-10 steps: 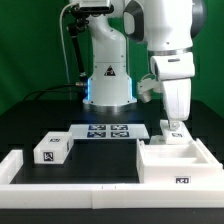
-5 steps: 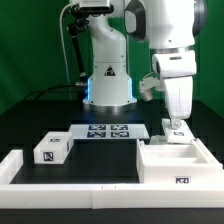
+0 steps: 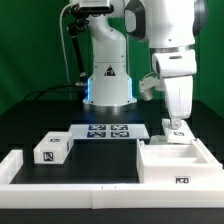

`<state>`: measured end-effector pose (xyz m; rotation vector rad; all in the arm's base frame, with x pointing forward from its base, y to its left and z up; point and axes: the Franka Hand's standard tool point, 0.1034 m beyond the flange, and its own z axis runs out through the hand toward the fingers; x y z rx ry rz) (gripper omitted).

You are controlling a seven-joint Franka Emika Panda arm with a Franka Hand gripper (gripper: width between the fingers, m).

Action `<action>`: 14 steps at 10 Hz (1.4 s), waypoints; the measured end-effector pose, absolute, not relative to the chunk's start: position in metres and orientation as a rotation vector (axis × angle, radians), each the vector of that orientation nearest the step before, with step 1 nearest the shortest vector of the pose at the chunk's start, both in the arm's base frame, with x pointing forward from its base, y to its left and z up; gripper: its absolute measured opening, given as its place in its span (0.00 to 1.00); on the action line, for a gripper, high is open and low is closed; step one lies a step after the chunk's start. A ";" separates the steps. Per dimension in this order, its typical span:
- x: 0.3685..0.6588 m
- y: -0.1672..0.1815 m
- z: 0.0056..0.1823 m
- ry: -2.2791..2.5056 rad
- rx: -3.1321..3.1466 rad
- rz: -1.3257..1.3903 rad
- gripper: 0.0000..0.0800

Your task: Assemble cabinet

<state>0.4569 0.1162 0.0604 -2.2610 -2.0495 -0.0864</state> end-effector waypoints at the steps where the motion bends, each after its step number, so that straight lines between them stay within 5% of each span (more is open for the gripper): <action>1: 0.457 0.115 0.060 -2.054 -2.257 -0.086 0.09; 14: 0.484 0.115 0.057 -2.025 -2.278 -0.138 0.09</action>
Offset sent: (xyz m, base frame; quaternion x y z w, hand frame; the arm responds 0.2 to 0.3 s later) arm 0.0185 -0.0028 0.0070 0.0076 0.0057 -0.0176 0.9998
